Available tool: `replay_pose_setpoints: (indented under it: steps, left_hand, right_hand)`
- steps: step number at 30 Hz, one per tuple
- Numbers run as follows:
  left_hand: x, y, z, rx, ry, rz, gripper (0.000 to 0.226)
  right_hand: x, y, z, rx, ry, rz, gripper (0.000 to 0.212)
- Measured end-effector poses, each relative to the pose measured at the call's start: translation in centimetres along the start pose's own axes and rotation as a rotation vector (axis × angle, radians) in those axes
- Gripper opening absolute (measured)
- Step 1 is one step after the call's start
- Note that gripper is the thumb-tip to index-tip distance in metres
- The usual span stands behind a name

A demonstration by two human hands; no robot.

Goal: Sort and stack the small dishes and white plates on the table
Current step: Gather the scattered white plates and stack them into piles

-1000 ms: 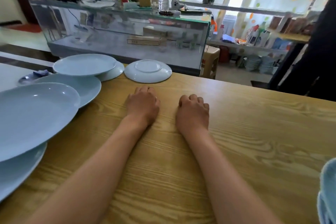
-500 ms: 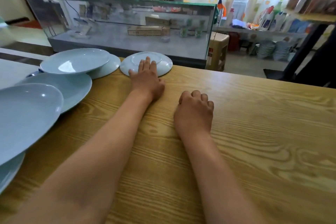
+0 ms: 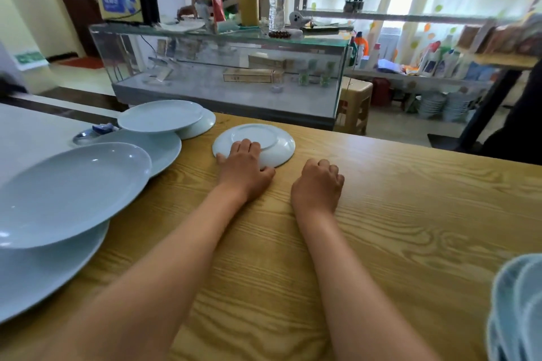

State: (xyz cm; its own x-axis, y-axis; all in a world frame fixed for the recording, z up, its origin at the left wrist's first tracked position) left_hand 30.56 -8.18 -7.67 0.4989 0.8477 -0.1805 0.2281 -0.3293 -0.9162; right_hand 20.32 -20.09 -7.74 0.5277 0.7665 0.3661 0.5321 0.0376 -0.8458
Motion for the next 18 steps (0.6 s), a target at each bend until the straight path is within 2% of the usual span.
replay_pose_setpoints:
  steps: [6,11,14,18]
  left_hand:
    - [-0.9,-2.9,7.3,0.019,0.078,0.022,0.059]
    - [-1.3,-5.1,13.6,0.015,0.150,0.095,0.058]
    - [-1.2,-6.6,17.0,0.036,0.151,0.119,0.060]
    - [-0.3,-8.6,22.2,0.018,0.193,0.270,0.060]
  right_hand:
    - [-0.6,-1.8,2.4,-0.014,-0.004,-0.180,0.035]
    - [-0.3,-3.1,6.4,0.087,-0.199,-0.175,0.063]
    - [-0.2,-3.8,9.6,0.175,-0.344,-0.140,0.056]
    - [-0.9,-6.4,14.9,0.161,-0.360,-0.109,0.055]
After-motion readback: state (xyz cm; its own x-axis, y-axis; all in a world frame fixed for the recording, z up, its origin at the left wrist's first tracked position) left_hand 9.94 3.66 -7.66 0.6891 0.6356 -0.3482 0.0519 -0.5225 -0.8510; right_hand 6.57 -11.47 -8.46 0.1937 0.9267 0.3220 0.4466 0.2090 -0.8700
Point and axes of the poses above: each hand's wrist, its own z-axis away from the middle knuckle, its own y-axis out of the palm, x = y × z, the point moved 6 cm from there along -z, towards the middle knuckle, and after that the axes turned 6 degrees about -x, right-handed, at the moved point
